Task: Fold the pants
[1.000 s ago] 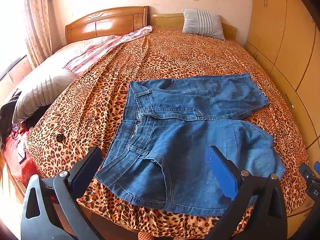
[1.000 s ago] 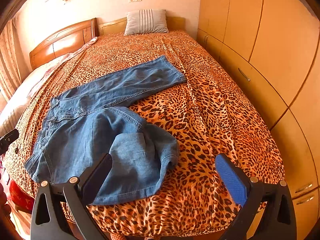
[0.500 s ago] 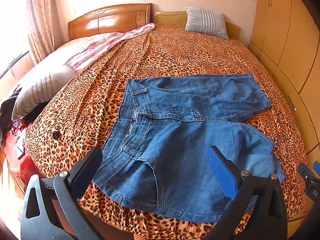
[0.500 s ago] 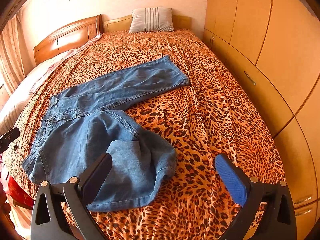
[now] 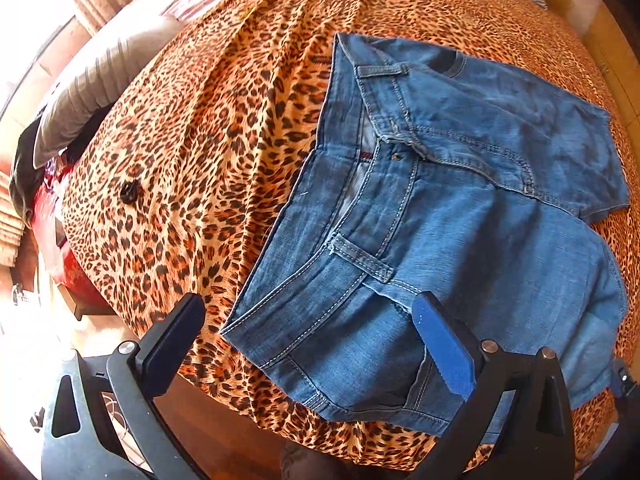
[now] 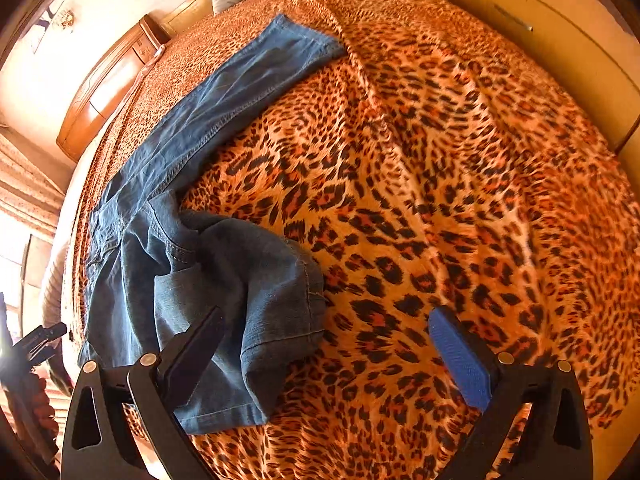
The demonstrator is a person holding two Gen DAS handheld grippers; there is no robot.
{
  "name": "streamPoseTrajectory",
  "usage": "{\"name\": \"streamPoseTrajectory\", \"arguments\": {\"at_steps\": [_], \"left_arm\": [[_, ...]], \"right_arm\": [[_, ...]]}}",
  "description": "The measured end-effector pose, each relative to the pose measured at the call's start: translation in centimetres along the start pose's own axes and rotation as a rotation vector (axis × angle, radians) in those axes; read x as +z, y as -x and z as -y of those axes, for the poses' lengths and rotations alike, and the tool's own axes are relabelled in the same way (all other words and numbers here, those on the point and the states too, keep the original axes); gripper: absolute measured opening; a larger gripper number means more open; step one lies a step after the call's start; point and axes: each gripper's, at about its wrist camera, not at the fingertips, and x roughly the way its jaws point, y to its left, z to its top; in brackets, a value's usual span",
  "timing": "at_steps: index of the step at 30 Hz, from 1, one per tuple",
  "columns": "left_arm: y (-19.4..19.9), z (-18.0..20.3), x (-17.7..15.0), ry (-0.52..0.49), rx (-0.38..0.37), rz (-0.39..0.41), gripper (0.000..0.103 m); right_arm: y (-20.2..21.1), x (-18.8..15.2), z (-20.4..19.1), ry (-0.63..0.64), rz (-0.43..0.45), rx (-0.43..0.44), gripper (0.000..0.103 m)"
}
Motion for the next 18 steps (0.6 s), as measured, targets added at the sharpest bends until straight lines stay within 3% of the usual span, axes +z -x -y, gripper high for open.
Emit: {"name": "streamPoseTrajectory", "arguments": {"at_steps": [2,3,4,5,7,9,12,14,15,16,18], "left_arm": [[-1.2,-0.3,0.4,0.015,-0.009,-0.049,0.103],[-1.8,-0.3,0.6,0.012,-0.013,-0.075,0.103],[-2.6,-0.2,0.8,0.009,-0.026,-0.110,0.103],[-3.3,0.1,1.1,-0.001,-0.038,-0.140,0.103],[-4.7,0.8,1.5,-0.033,-0.031,-0.177,0.103],[-5.5,1.5,1.8,-0.072,-0.030,-0.184,0.100],[-6.5,2.1,1.7,-0.114,-0.033,-0.201,0.096],[-7.4,2.1,1.6,-0.115,-0.054,-0.202,0.096],[-7.8,2.1,1.6,-0.115,-0.066,-0.205,0.096],[-8.2,1.9,1.8,-0.110,-0.080,-0.210,0.096],[-9.1,1.3,1.8,-0.105,-0.111,-0.226,0.096]], "right_arm": [[-1.7,-0.2,-0.5,0.012,-0.051,0.047,0.095],[-2.6,-0.3,-0.8,0.014,-0.080,0.052,0.088],[-3.3,-0.5,-1.1,0.010,-0.106,0.067,0.071],[-3.3,-0.7,-1.5,0.018,-0.096,0.066,0.066],[-3.1,-0.1,-2.0,0.047,-0.102,0.119,0.009],[-1.5,1.1,-1.8,0.059,-0.072,0.113,0.008],[5.2,2.8,-1.5,0.079,0.119,0.047,0.008],[7.5,2.8,-1.1,0.109,0.170,-0.035,0.008],[7.1,2.7,-0.4,0.110,0.134,-0.080,0.010],[6.0,2.6,0.9,0.078,0.058,-0.112,0.019],[4.0,1.0,3.7,-0.055,-0.064,-0.175,0.020]]}}
